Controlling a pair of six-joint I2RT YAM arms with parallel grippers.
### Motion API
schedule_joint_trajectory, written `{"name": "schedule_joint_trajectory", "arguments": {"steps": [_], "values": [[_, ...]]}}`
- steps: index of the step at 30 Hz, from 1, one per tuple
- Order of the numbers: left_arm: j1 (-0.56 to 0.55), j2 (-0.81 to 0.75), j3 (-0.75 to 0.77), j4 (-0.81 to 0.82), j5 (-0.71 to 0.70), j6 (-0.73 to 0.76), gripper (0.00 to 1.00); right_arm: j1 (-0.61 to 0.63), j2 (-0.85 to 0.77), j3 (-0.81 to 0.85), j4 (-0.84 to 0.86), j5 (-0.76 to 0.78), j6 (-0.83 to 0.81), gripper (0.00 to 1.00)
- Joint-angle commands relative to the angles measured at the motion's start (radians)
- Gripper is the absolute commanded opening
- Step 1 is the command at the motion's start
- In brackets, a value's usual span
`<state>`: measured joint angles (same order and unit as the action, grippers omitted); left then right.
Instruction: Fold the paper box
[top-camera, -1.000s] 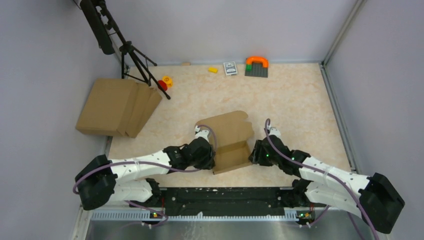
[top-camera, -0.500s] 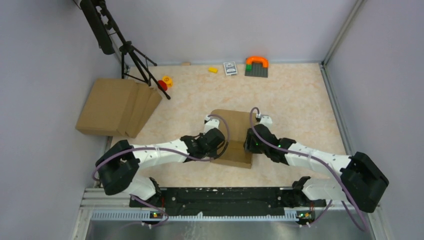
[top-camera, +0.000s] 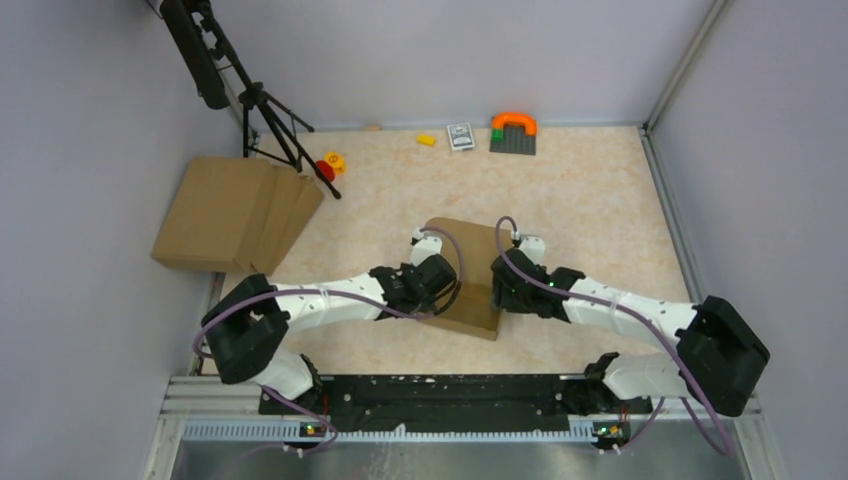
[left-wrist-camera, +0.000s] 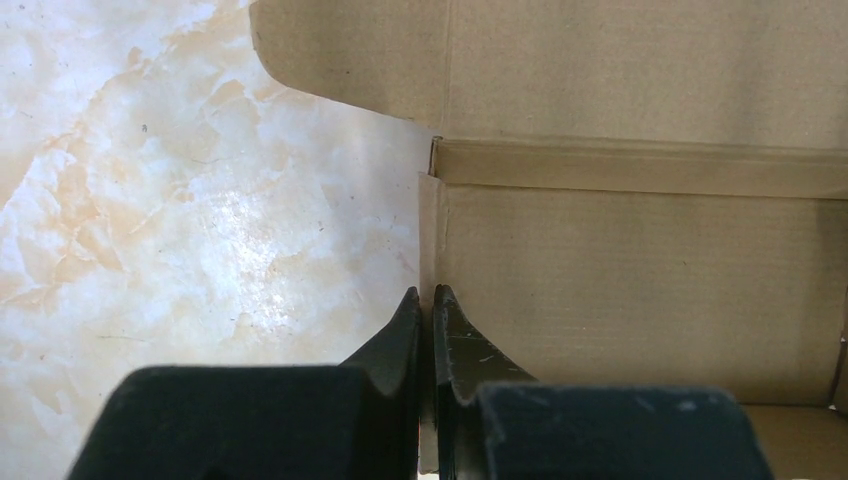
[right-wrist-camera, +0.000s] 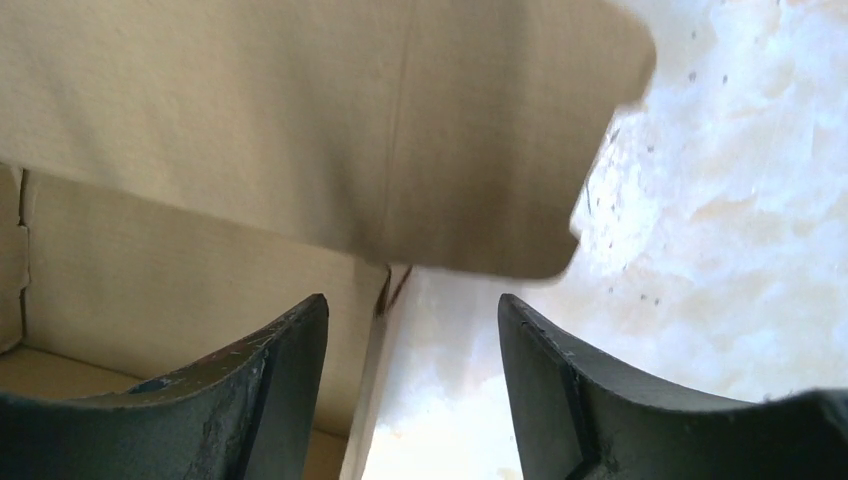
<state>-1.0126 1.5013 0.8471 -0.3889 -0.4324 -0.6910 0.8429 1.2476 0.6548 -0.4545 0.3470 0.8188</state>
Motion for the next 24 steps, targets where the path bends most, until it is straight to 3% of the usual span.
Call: {"name": "schedule_joint_trajectory", "arguments": {"steps": [1,4,8,10,15,20,24], "values": [[-0.02,0.027,0.018,-0.013,-0.068,-0.058,0.0,0.046,-0.06,-0.025,-0.038,-0.017,0.076,0.63],[-0.027,0.044,0.016,-0.004,-0.08,-0.085,0.0,0.052,-0.059,-0.05,-0.006,-0.036,0.084,0.58],[-0.033,0.056,0.026,0.012,-0.055,-0.093,0.0,0.053,-0.007,-0.024,-0.027,-0.025,0.077,0.33],[-0.033,0.046,0.019,0.053,0.011,-0.071,0.1,0.054,0.004,-0.026,-0.011,-0.017,0.069,0.27],[-0.029,-0.029,0.018,0.049,0.063,-0.04,0.3,0.052,0.039,0.0,-0.021,0.06,0.032,0.0],[0.003,-0.16,0.029,-0.043,0.104,-0.009,0.54,0.048,0.06,0.025,-0.027,0.104,0.001,0.0],[0.084,-0.276,0.003,-0.084,0.184,0.025,0.63,0.048,0.031,0.022,-0.015,0.126,-0.019,0.0]]}}
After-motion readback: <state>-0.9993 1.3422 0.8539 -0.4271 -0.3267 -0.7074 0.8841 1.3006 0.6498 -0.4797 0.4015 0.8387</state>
